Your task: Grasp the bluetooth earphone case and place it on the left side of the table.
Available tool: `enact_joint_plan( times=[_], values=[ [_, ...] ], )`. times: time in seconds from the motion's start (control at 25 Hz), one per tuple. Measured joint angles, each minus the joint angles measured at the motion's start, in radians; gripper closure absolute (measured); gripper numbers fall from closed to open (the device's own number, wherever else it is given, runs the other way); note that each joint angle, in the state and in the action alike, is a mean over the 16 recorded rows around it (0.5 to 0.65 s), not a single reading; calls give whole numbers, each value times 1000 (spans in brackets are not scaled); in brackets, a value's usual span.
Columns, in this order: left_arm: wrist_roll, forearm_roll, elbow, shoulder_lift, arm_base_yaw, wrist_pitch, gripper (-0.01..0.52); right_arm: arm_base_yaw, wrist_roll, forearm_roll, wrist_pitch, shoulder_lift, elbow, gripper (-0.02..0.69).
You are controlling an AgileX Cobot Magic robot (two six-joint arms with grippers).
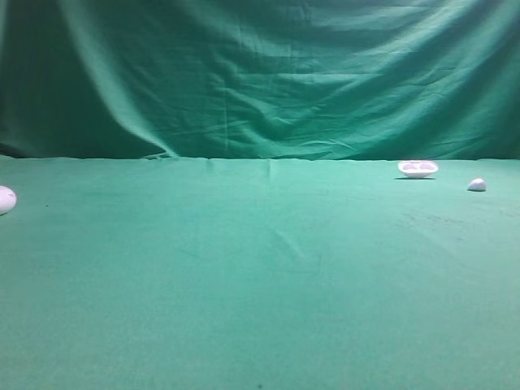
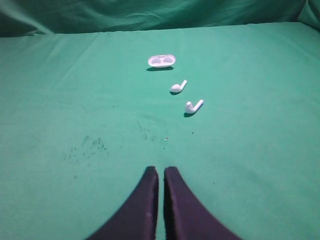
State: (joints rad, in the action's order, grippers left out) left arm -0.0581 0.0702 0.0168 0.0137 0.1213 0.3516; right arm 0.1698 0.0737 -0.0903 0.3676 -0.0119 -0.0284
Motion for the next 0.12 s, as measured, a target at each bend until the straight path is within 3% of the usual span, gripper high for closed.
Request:
enact_joint_plan(
  times=[0.12],
  values=[
    [0, 0, 0, 0, 0, 0, 514, 0, 0, 0, 0, 0, 0, 665]
  ],
)
